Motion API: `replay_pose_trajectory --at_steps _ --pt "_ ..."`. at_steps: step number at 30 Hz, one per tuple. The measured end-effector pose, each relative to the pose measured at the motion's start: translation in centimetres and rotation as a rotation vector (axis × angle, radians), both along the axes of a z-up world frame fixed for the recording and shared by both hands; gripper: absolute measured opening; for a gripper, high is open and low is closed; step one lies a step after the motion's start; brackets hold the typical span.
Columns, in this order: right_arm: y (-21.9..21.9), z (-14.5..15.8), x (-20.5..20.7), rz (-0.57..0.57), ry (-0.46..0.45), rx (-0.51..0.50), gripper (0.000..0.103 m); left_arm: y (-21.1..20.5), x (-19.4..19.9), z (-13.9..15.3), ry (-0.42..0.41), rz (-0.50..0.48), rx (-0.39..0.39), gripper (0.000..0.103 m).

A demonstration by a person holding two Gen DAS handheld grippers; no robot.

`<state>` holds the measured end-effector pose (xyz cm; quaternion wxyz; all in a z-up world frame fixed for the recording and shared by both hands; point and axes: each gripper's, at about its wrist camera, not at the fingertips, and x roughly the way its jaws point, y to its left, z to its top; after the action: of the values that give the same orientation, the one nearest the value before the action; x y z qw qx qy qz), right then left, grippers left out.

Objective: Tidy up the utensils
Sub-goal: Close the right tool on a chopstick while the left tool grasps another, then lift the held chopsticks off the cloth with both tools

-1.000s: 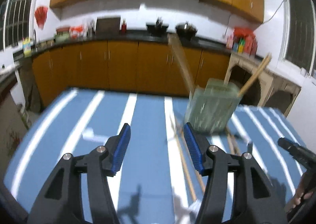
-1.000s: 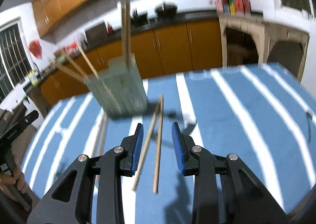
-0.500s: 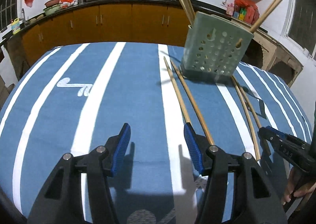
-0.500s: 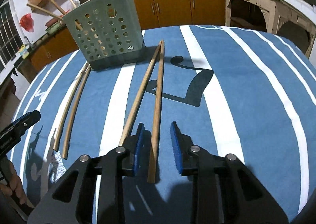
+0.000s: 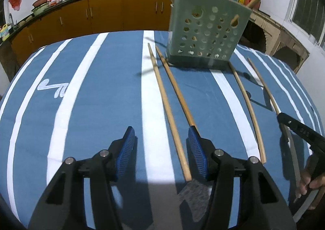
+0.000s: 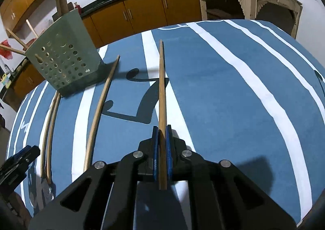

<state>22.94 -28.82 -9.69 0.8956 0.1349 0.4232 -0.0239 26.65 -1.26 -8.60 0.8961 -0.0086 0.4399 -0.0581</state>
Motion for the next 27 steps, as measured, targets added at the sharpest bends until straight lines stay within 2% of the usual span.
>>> replay_pose_trajectory --at_steps 5,9,16,20,24,27 --pt "0.2 -0.1 -0.1 0.014 -0.003 0.005 0.008 -1.1 0.8 -1.0 0.021 0.012 0.052 0.032" --pt "0.8 0.0 0.1 0.036 -0.006 -0.002 0.008 -0.7 1.0 -1.1 0.006 0.048 0.075 0.008" --pt "0.7 0.0 0.5 0.041 -0.014 -0.017 0.008 4.8 2.6 -1.0 0.011 0.148 0.047 0.008" --pt "1.1 0.0 0.8 0.051 -0.019 -0.051 0.008 6.0 2.7 -0.9 0.002 0.119 0.058 0.009" --pt "1.4 0.0 0.9 0.057 -0.017 -0.076 0.008 5.8 2.6 -1.0 -0.018 0.1 0.101 0.017" --pt "1.5 0.0 1.0 0.058 -0.016 -0.083 0.008 6.0 2.7 -1.0 -0.021 0.105 0.092 0.018"
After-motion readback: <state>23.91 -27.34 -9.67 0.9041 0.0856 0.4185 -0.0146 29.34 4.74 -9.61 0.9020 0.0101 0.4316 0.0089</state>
